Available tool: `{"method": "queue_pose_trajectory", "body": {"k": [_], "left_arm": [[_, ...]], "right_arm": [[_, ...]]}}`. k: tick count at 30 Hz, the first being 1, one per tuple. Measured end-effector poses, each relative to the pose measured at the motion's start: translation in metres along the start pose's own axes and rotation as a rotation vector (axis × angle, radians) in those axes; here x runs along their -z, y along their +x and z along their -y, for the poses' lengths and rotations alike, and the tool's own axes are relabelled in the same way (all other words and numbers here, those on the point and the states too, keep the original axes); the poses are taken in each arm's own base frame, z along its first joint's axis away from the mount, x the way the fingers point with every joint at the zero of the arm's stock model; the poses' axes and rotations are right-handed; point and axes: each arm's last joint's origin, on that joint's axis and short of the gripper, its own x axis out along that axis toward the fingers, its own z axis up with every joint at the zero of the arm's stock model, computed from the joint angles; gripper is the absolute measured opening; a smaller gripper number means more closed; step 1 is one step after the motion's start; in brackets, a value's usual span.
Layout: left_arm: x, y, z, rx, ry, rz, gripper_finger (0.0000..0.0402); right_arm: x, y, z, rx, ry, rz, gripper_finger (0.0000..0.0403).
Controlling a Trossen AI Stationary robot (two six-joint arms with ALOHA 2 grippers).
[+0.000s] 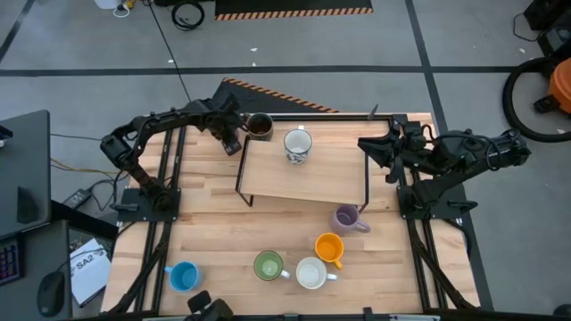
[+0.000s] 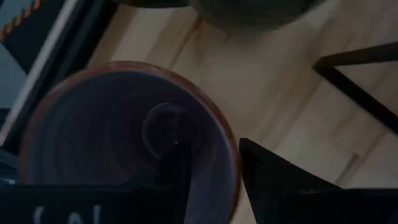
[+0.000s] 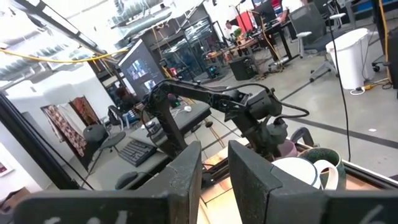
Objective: Place coffee mugs
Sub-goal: Put the violet patterned mug on the shelf
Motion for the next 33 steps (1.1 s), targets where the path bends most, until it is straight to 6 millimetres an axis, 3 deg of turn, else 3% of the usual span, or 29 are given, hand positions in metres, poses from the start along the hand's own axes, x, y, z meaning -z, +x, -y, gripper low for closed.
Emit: {"method": "queue_pose_trajectory", "body": {"k": [3,8,12,19,23,28,33], "left_arm": [[0.001,0.0,0.0,-0.014,-0.004,-0.011,0.0111],[0.005,-0.001,0.001,-0.005,0.015,-0.063,0.0025],[0.006,-0.012,0.0,0.014,0.052,-0.139,0.0024],[-0.015,-0.078,-0.005,-0.072,0.067,-0.061,0.0024],[-0.032,-0.122,-0.004,-0.115,0.019,0.097,0.0024],[-0.045,-0.159,0.017,-0.082,0.138,0.249,0.0024],[-0.055,-0.176,0.05,-0.043,0.347,0.338,0.0024]], "right_arm": [[0.0,0.0,0.0,0.0,0.0,-0.001,0.0086],[0.0,0.0,0.0,0.0,0.0,-0.001,0.0086],[-0.001,0.0,0.0,-0.003,0.004,0.006,0.0086],[0.0,0.0,0.0,-0.002,-0.006,0.005,0.0086],[0.0,0.0,0.0,-0.009,-0.008,0.002,0.0086],[0.0,0.0,-0.001,-0.036,-0.009,-0.011,0.0086],[0.0,0.0,-0.002,-0.051,-0.009,-0.018,0.0086]]}}
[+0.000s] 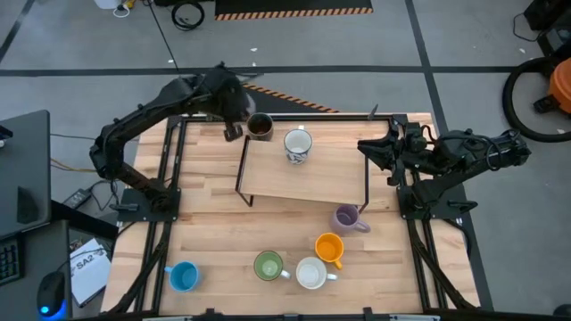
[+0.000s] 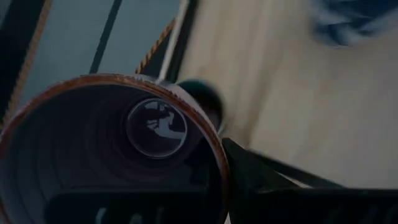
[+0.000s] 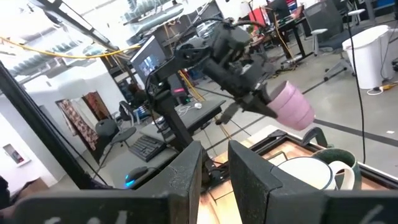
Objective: Place coffee mugs
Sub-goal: Put the violet patterned mug on the shelf
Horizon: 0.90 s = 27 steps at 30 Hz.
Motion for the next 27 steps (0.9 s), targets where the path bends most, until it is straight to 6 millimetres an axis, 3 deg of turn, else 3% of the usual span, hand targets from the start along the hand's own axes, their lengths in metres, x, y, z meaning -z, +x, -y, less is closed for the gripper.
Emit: {"method": "queue_pose_trajectory", "body": {"k": [6,10,18,27], "left_arm": [[-0.017,-0.003,0.04,0.106,0.295,0.072,0.0026],[-0.021,-0.006,0.057,0.18,0.398,0.116,0.0027],[-0.017,-0.008,0.07,0.278,0.469,0.086,0.0025],[-0.018,0.014,0.077,0.328,0.506,0.002,0.0025]], "right_arm": [[0.0,0.0,-0.001,-0.028,-0.001,-0.013,0.0086],[0.001,0.0,-0.001,-0.041,-0.008,-0.019,0.0086],[0.001,0.0,-0.001,-0.042,-0.01,-0.018,0.0086],[0.0,0.0,-0.002,-0.048,0.003,-0.016,0.0086]]}}
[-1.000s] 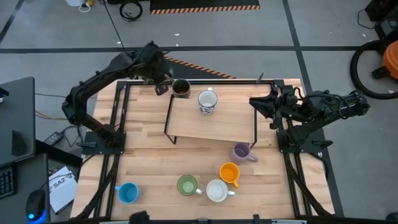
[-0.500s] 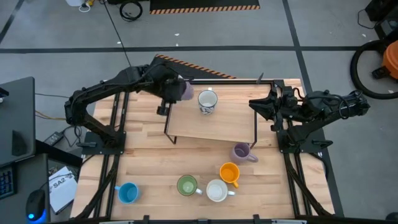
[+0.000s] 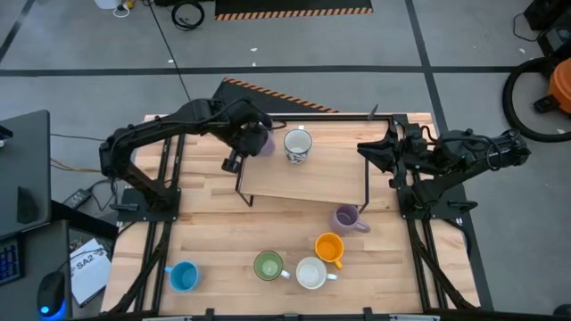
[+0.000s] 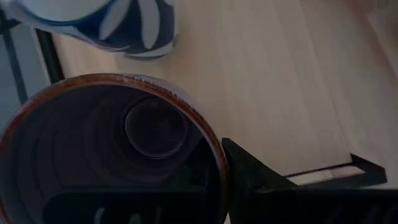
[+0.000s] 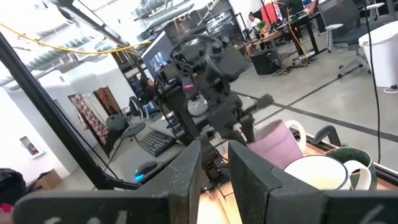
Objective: Place coffee mugs
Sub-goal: Put the violet patterned mug on the shelf
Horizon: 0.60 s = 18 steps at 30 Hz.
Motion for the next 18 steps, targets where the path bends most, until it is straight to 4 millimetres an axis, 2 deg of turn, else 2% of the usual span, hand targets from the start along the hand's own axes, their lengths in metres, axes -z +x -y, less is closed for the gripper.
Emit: {"method": "queue_pose_trajectory", "body": {"k": [7,18], "left_arm": [[0.002,0.011,-0.002,0.024,0.056,-0.033,0.0025],[0.006,0.018,-0.003,0.067,0.051,-0.073,0.0025]], "right_arm": [[-0.001,0.0,-0.001,-0.007,0.013,0.007,0.0086],[-0.001,0.0,-0.001,-0.011,0.011,0.012,0.0086]]}}
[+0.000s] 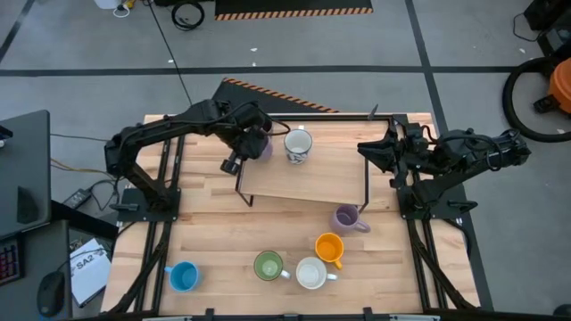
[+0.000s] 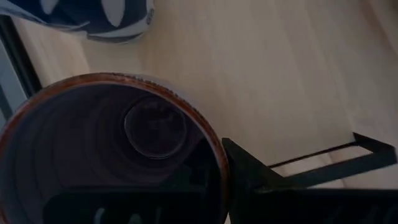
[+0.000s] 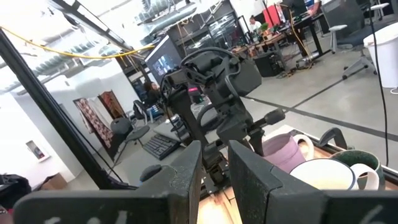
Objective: Place coffee mugs
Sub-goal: Put the violet patterned mug on the shelf
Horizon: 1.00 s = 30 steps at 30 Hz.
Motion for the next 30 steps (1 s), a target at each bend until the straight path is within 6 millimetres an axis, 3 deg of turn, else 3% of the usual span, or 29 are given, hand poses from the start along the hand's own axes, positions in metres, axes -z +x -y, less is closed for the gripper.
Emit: {"method": "queue_pose_trajectory", "body": {"k": [20,30], "left_arm": [[-0.003,0.0033,-0.0002,-0.063,0.007,-0.057,0.0075],[-0.0099,0.0037,0.0012,-0.091,0.005,-0.026,0.0143]], "right_arm": [[-0.0001,-0.0001,0.0,0.0,-0.002,0.001,0.0086],[-0.0001,-0.0001,0.0,0.0,-0.002,0.001,0.0086]]}}
